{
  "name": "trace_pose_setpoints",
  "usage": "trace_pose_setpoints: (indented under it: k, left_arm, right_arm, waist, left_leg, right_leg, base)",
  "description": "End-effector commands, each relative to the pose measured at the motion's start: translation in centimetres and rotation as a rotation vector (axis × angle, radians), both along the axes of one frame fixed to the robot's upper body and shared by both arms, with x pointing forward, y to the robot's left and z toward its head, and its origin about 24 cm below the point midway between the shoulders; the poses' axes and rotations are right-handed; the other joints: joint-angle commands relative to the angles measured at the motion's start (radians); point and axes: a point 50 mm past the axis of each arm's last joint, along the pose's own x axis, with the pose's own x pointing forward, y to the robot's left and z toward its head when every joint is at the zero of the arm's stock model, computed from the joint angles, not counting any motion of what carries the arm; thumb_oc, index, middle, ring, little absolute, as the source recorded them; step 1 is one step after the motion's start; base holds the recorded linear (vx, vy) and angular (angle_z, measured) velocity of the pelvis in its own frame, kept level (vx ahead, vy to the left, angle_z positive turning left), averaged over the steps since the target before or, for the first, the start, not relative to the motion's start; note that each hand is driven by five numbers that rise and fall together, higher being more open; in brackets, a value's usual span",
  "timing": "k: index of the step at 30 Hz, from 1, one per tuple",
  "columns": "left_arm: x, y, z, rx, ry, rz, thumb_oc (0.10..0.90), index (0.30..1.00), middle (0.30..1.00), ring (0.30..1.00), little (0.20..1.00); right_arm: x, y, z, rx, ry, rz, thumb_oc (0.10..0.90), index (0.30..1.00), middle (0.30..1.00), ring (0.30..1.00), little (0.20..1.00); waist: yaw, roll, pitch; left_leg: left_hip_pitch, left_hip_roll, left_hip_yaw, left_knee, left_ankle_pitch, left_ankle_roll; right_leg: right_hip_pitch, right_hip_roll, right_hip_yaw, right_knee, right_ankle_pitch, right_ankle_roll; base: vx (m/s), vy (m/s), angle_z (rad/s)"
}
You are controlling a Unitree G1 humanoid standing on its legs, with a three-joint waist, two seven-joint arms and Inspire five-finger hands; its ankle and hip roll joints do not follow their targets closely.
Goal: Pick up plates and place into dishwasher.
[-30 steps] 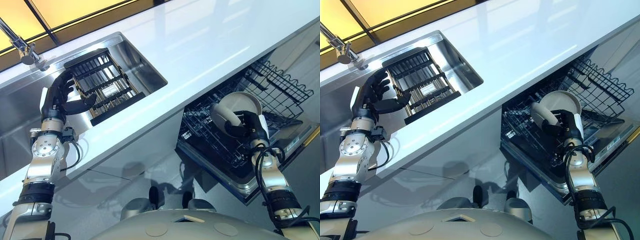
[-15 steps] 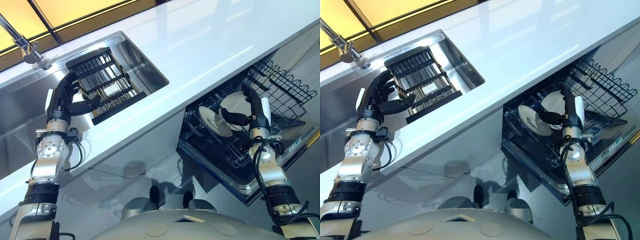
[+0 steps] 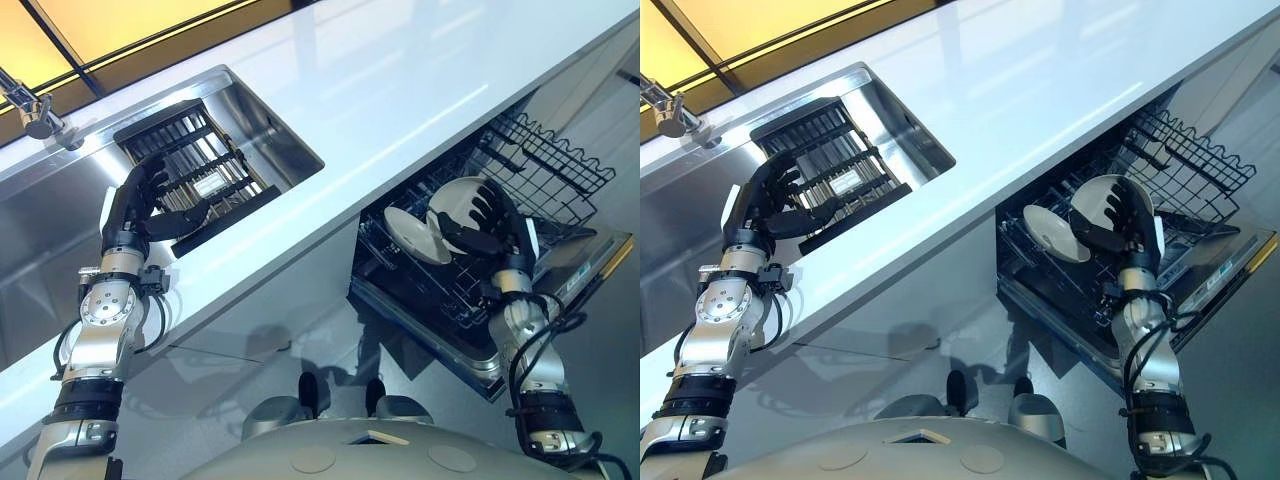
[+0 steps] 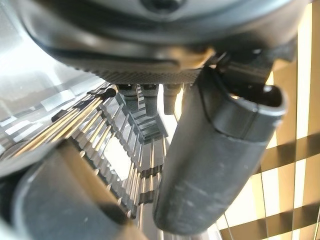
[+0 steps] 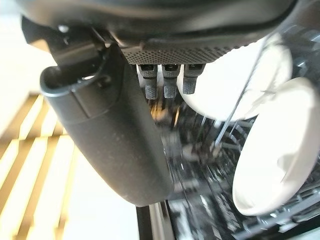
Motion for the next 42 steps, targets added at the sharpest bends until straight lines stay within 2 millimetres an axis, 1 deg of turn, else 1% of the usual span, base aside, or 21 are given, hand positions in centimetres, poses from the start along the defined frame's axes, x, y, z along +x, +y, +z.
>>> trace_pose_setpoints:
  k: [1, 4, 7, 10, 14, 16, 18, 21, 26, 27, 30, 34, 38, 40, 42]
  left_arm:
    - [0.5, 1.3, 4.9, 0.032, -0.255, 0.042, 0.8, 0.9, 0.9, 0.9, 0.9]
    - [0.5, 1.4, 4.8, 0.023, -0.252, 0.056, 0.8, 0.9, 0.9, 0.9, 0.9]
    - [0.4, 2.0, 4.7, 0.016, -0.242, 0.069, 0.8, 0.9, 0.9, 0.9, 0.9]
    - [0.5, 2.3, 4.6, 0.008, -0.232, 0.077, 0.8, 0.9, 0.9, 0.9, 0.9]
    - [0.7, 2.3, 4.6, 0.0, -0.222, 0.075, 0.8, 0.9, 0.9, 0.9, 0.9]
    - [0.8, 2.2, 4.5, -0.003, -0.217, 0.071, 0.8, 0.9, 0.9, 0.9, 0.9]
    - [1.0, 2.0, 4.3, -0.009, -0.213, 0.066, 0.8, 0.9, 0.9, 0.9, 0.9]
    - [1.5, 1.6, 4.2, -0.013, -0.208, 0.056, 0.8, 0.9, 0.9, 0.9, 0.9]
    - [2.3, 1.3, 4.8, -0.013, -0.228, 0.049, 0.8, 0.9, 0.9, 0.9, 0.9]
    - [2.5, 1.2, 5.2, -0.014, -0.24, 0.045, 0.8, 0.9, 0.9, 0.9, 0.9]
    - [2.7, 1.2, 5.6, -0.014, -0.255, 0.043, 0.8, 0.9, 0.9, 0.9, 0.9]
    - [3.1, 0.9, 6.4, -0.014, -0.284, 0.04, 0.8, 0.9, 0.9, 0.9, 0.9]
    - [3.7, 0.7, 7.5, -0.007, -0.314, 0.023, 0.8, 0.9, 0.9, 0.9, 0.9]
    - [4.0, 0.9, 8.2, 0.0, -0.329, 0.008, 0.8, 0.9, 0.9, 0.9, 0.9]
    - [4.1, 1.0, 8.5, 0.007, -0.329, 0.0, 0.8, 0.9, 0.9, 0.9, 0.9]
  right_arm:
    - [0.2, -3.2, 5.9, -0.086, -0.337, -0.193, 0.8, 0.9, 0.9, 0.9, 0.9]
    - [-0.4, -4.0, 5.9, -0.113, -0.353, -0.274, 0.8, 0.9, 0.9, 0.9, 0.9]
    - [-0.9, -4.8, 5.6, -0.147, -0.345, -0.332, 0.8, 0.9, 0.9, 0.9, 0.9]
    - [-1.1, -6.0, 4.5, -0.135, -0.283, -0.367, 0.8, 0.9, 0.9, 0.9, 0.9]
    - [-1.2, -7.4, 3.3, -0.159, -0.184, -0.364, 0.8, 0.9, 0.9, 0.9, 0.9]
    - [-1.0, -8.1, 3.1, -0.15, -0.156, -0.337, 0.8, 0.9, 0.9, 0.9, 0.9]
    - [-0.7, -8.9, 3.5, -0.194, -0.134, -0.332, 0.8, 0.9, 0.9, 0.9, 0.9]
    - [0.0, -9.4, 4.2, -0.25, -0.119, -0.319, 0.8, 0.9, 0.9, 0.9, 0.9]
    - [1.3, -10.0, 5.1, -0.276, -0.1, -0.315, 0.8, 0.9, 0.9, 0.9, 0.9]
    - [1.7, -10.0, 5.2, -0.263, -0.096, -0.314, 0.8, 0.9, 0.9, 0.9, 0.9]
    - [2.1, -10.1, 5.3, -0.263, -0.088, -0.298, 0.8, 0.9, 0.9, 0.9, 0.9]
    - [3.2, -9.4, 5.0, -0.195, -0.071, -0.194, 0.8, 0.9, 0.9, 0.9, 0.9]
    - [4.8, -8.0, 4.5, -0.058, -0.07, 0.031, 0.8, 0.9, 0.9, 0.9, 0.9]
    - [5.7, -6.8, 4.2, 0.113, -0.11, 0.195, 0.8, 0.9, 0.9, 0.9, 0.9]
    - [6.1, -5.7, 3.8, 0.234, -0.142, 0.285, 0.8, 0.9, 0.9, 0.9, 0.9]
  waist:
    - [-0.027, 0.04, -0.066]
    - [-0.03, 0.046, -0.063]
    - [-0.032, 0.054, -0.058]
    - [-0.032, 0.064, -0.051]
    - [-0.025, 0.08, -0.044]
    - [-0.021, 0.087, -0.038]
    - [-0.016, 0.096, -0.029]
    - [-0.013, 0.112, -0.011]
    - [-0.008, 0.132, 0.029]
    - [-0.007, 0.136, 0.044]
    - [-0.004, 0.141, 0.062]
    - [-0.001, 0.148, 0.095]
    - [0.011, 0.144, 0.124]
    - [0.024, 0.136, 0.136]
    - [0.031, 0.129, 0.138]
  left_leg:
    - [0.031, -0.001, 0.04, 0.006, -0.126, -0.003]
    - [0.032, -0.004, 0.043, 0.006, -0.129, -0.002]
    - [0.035, -0.01, 0.046, 0.008, -0.133, 0.0]
    - [0.036, -0.016, 0.047, 0.012, -0.137, 0.001]
    - [0.031, -0.025, 0.043, 0.011, -0.135, -0.001]
    - [0.029, -0.028, 0.037, 0.009, -0.131, -0.004]
    - [0.024, -0.032, 0.028, 0.011, -0.128, -0.007]
    - [0.011, -0.035, 0.018, 0.014, -0.119, -0.011]
    - [-0.024, -0.039, 0.01, 0.025, -0.105, -0.016]
    - [-0.036, -0.038, 0.007, 0.029, -0.101, -0.018]
    - [-0.054, -0.037, 0.005, 0.034, -0.094, -0.022]
    - [-0.089, -0.036, 0.002, 0.05, -0.084, -0.026]
    - [-0.126, -0.033, -0.007, 0.069, -0.076, -0.029]
    - [-0.148, -0.029, -0.013, 0.085, -0.074, -0.03]
    - [-0.154, -0.028, -0.018, 0.093, -0.074, -0.031]
  right_leg:
    - [-0.08, 0.033, -0.009, 0.159, -0.145, 0.042]
    - [-0.081, 0.031, -0.005, 0.158, -0.144, 0.042]
    - [-0.083, 0.027, 0.002, 0.161, -0.143, 0.044]
    - [-0.089, 0.021, 0.005, 0.165, -0.143, 0.046]
    - [-0.091, 0.014, 0.004, 0.162, -0.139, 0.048]
    - [-0.093, 0.01, 0.001, 0.162, -0.136, 0.049]
    - [-0.1, 0.006, 0.001, 0.168, -0.135, 0.05]
    - [-0.119, 0.001, 0.005, 0.179, -0.131, 0.05]
    - [-0.158, -0.003, 0.016, 0.201, -0.129, 0.048]
    - [-0.17, -0.003, 0.017, 0.207, -0.128, 0.046]
    - [-0.187, -0.004, 0.016, 0.216, -0.128, 0.043]
    - [-0.22, -0.004, 0.017, 0.236, -0.131, 0.034]
    - [-0.25, -0.006, 0.011, 0.256, -0.132, 0.023]
    - [-0.267, -0.007, 0.002, 0.272, -0.133, 0.017]
    - [-0.267, -0.008, -0.006, 0.276, -0.134, 0.015]
  base:
    - [0.02, -0.008, -0.13]
    - [0.03, -0.021, -0.16]
    - [0.03, -0.026, -0.07]
    - [0.01, -0.011, -0.03]
    - [0.0, 0.0, 0.0]
    - [0.02, -0.006, 0.01]
    - [0.02, -0.011, 0.05]
    - [0.0, -0.001, 0.05]
    - [-0.04, -0.012, 0.03]
    - [-0.06, -0.033, 0.03]
    - [-0.04, -0.025, 0.07]
    - [-0.05, -0.028, 0.11]
    - [-0.06, -0.066, 0.01]
    - [-0.03, -0.096, 0.0]
    - [0.03, -0.065, 0.0]
